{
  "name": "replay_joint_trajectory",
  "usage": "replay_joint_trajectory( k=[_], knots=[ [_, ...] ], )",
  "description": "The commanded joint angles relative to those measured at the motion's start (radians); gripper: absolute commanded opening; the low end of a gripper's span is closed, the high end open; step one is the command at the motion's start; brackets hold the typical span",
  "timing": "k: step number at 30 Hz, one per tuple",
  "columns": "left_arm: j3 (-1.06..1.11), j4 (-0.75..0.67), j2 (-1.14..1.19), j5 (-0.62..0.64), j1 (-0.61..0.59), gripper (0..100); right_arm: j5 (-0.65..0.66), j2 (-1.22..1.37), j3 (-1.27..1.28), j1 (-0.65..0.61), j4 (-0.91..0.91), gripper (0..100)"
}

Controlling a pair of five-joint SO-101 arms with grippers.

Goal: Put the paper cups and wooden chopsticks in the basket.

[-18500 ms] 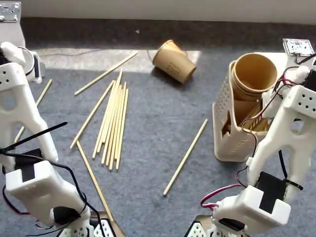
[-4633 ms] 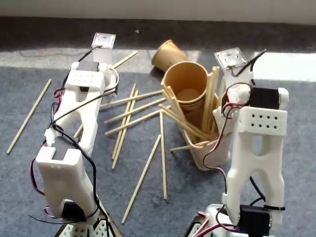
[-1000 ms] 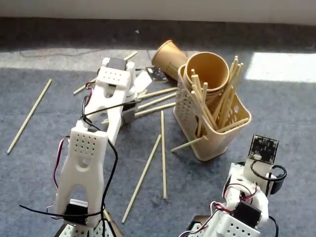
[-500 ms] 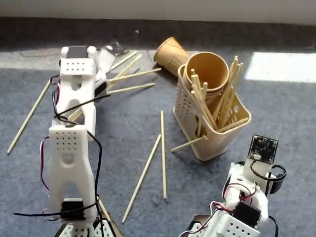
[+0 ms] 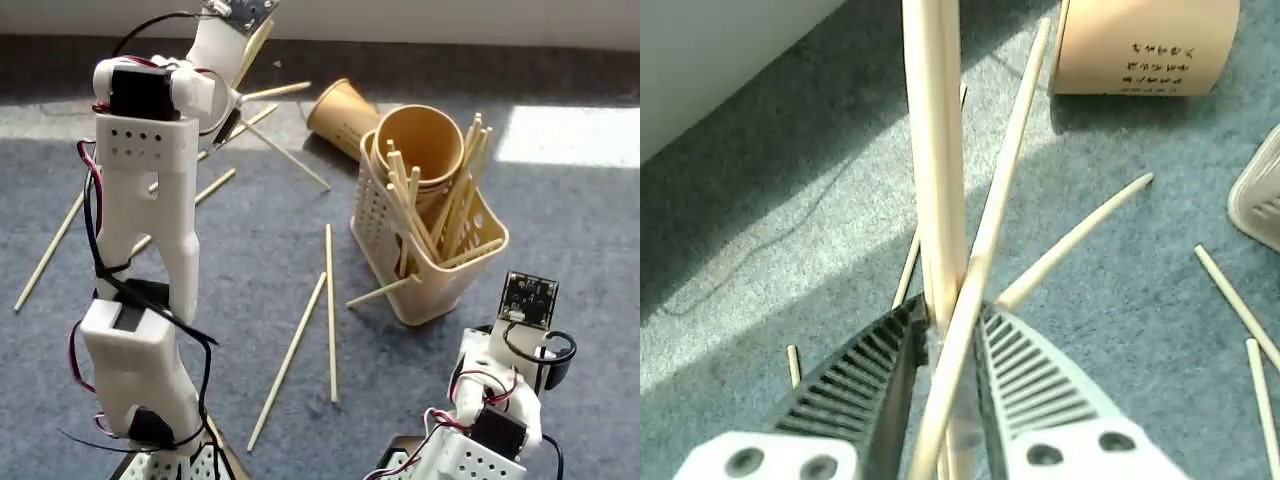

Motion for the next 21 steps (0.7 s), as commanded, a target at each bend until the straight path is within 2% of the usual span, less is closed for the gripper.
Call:
replay_joint_trajectory(
  k=[1, 8, 13, 21],
  knots=[
    [-0.039, -0.08, -0.134, 0.101, 0.099, 0, -0.009, -0.012, 0.033, -0.012, -0.016, 38.2],
    [-0.039, -0.388, -0.237, 0.261, 0.226, 0, -0.009, -0.012, 0.033, -0.01, -0.015, 38.2],
    [-0.039, -0.448, -0.294, 0.345, 0.386, 0, -0.009, -0.012, 0.033, -0.01, -0.016, 38.2],
    [-0.035, -0.531, -0.354, 0.348, 0.653, 0, -0.009, -0.012, 0.033, -0.012, -0.016, 38.2]
  ],
)
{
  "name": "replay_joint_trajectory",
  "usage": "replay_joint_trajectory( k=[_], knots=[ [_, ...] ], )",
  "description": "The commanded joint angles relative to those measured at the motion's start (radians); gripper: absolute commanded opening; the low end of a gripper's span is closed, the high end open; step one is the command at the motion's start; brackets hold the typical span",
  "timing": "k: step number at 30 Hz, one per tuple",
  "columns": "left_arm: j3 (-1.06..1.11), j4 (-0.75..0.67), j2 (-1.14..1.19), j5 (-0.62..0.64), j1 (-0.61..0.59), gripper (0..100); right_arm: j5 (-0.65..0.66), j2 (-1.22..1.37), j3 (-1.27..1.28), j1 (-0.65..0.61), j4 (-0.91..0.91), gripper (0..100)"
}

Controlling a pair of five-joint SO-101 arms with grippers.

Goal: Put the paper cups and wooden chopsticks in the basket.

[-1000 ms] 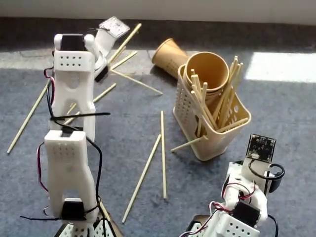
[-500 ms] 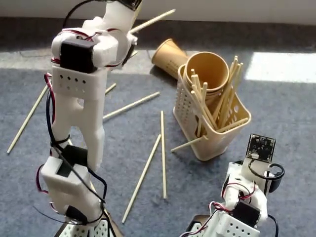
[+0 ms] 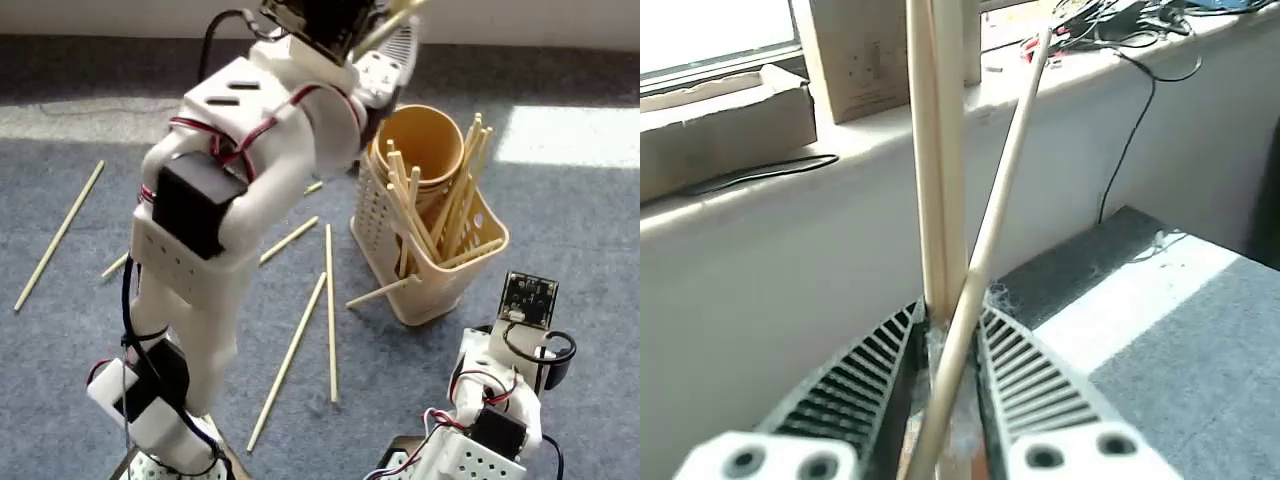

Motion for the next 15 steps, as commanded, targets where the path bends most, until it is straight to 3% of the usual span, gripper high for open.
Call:
replay_joint_trajectory(
  k=[1, 8, 15],
  knots=[
    [-0.033, -0.044, -0.024, 0.009, 0.165, 0, -0.009, -0.012, 0.033, -0.012, -0.016, 38.2],
    [-0.033, -0.097, 0.045, 0.009, 0.309, 0, -0.009, -0.012, 0.033, -0.012, -0.015, 38.2],
    [-0.03, -0.095, 0.119, 0.057, 0.312, 1, -0.009, -0.012, 0.033, -0.012, -0.016, 38.2]
  ],
)
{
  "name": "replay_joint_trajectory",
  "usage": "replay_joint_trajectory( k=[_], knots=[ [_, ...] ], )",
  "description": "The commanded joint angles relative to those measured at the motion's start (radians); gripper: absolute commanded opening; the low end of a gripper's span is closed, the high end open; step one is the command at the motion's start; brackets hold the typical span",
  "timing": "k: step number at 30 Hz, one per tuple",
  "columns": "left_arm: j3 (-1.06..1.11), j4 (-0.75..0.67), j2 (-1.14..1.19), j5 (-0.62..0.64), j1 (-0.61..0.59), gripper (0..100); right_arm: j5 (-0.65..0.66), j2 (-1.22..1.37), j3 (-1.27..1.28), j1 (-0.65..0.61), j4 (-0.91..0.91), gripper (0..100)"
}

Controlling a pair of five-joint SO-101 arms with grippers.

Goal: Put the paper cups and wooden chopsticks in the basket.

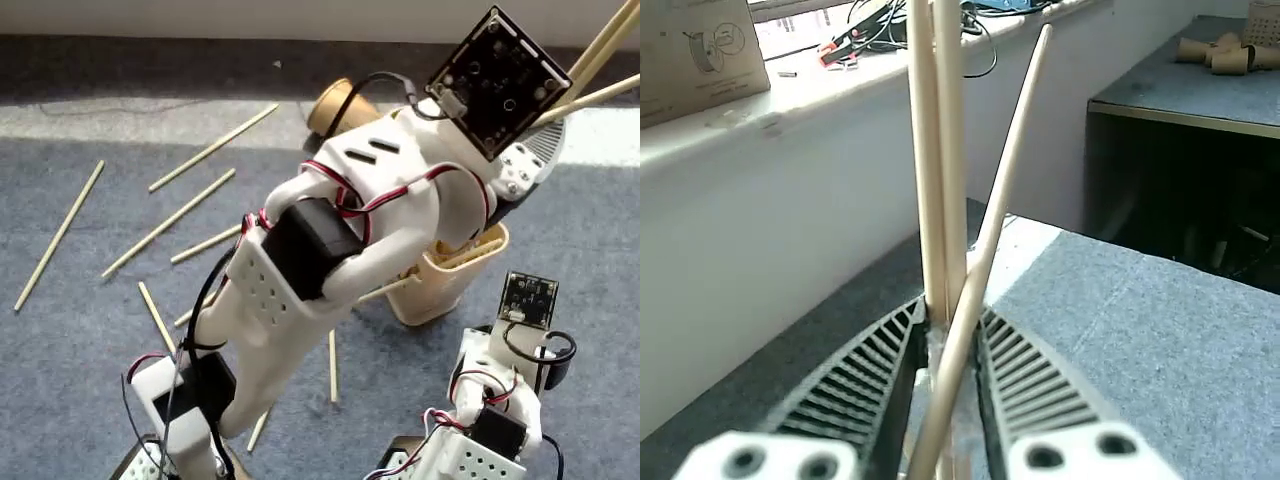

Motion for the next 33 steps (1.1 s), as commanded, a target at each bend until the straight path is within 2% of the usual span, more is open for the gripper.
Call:
replay_joint_trajectory(
  k=[1, 13, 18, 33],
  knots=[
    [-0.024, -0.017, 0.036, 0.015, -0.008, 1, -0.009, -0.012, 0.033, -0.012, -0.016, 38.2],
    [-0.028, 0.146, 0.139, 0.017, -0.107, 2, -0.009, -0.012, 0.033, -0.012, -0.016, 38.2],
    [-0.025, 0.178, 0.084, 0.017, -0.099, 16, -0.009, -0.012, 0.033, -0.012, -0.018, 38.2],
    [-0.059, 0.199, 0.015, 0.012, -0.137, 13, -0.009, -0.012, 0.033, -0.012, -0.019, 38.2]
  ],
)
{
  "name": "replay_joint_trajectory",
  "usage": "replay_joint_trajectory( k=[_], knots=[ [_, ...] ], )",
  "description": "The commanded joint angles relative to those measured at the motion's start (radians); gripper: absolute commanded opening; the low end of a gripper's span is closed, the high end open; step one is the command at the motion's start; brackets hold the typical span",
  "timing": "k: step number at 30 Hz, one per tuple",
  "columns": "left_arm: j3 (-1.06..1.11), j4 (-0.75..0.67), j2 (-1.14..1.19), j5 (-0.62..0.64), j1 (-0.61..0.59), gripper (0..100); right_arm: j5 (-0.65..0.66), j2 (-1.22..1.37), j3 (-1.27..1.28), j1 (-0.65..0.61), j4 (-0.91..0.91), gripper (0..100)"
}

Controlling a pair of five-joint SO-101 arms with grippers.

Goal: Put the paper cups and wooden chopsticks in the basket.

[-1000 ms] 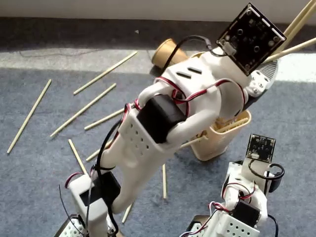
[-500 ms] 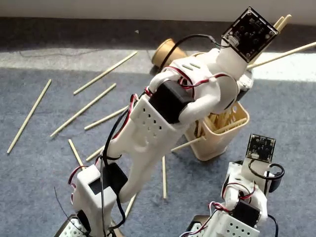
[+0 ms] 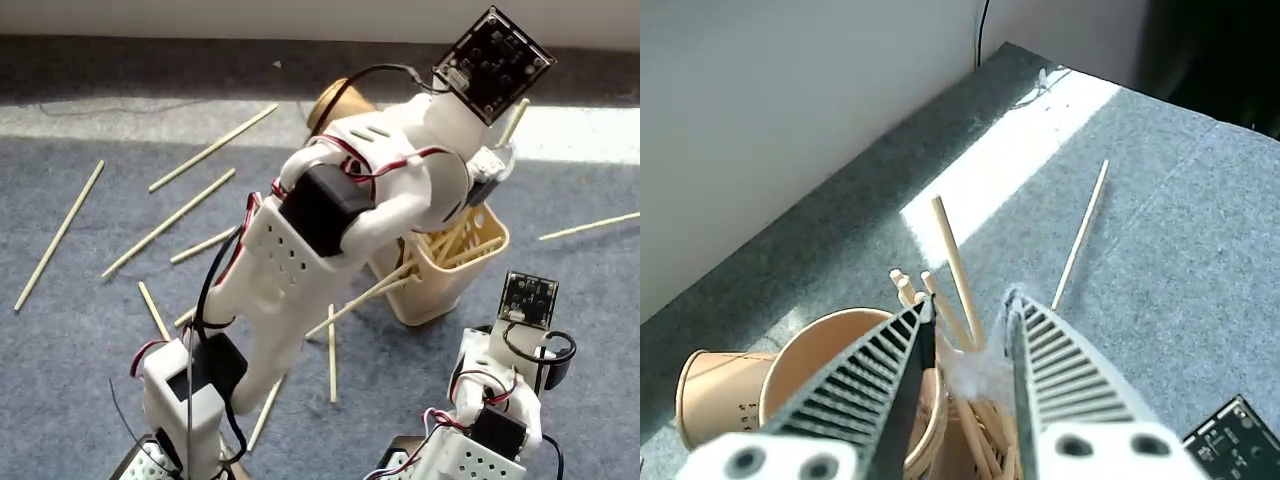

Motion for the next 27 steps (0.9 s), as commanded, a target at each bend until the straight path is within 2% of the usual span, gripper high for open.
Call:
replay_joint_trajectory(
  k=[1, 6, 9, 13, 15, 19, 24, 27],
  knots=[
    [-0.059, 0.002, -0.094, 0.003, -0.047, 13, -0.009, -0.012, 0.033, -0.012, -0.019, 38.2],
    [-0.068, 0.005, -0.18, 0.002, -0.177, 13, -0.005, -0.012, 0.031, -0.005, -0.021, 38.2],
    [-0.068, 0.078, -0.213, 0.002, -0.357, 13, -0.003, -0.01, 0.001, 0.027, -0.022, 38.2],
    [-0.067, 0.227, -0.2, 0.006, -0.602, 13, 0.006, 0.001, -0.182, 0.104, -0.035, 38.2],
    [-0.067, 0.282, -0.18, 0.003, -0.687, 13, 0.011, 0.008, -0.303, 0.137, -0.031, 38.2],
    [-0.065, 0.348, -0.12, 0.003, -0.766, 13, 0.008, 0.194, -0.536, 0.223, -0.028, 38.2],
    [0.01, 0.35, -0.05, -0.006, -0.808, 13, 0.006, 0.68, -0.828, 0.272, -0.007, 38.2],
    [0.122, 0.35, 0.012, -0.129, -0.805, 14, 0.006, 0.891, -0.931, 0.271, 0.058, 38.2]
  ],
)
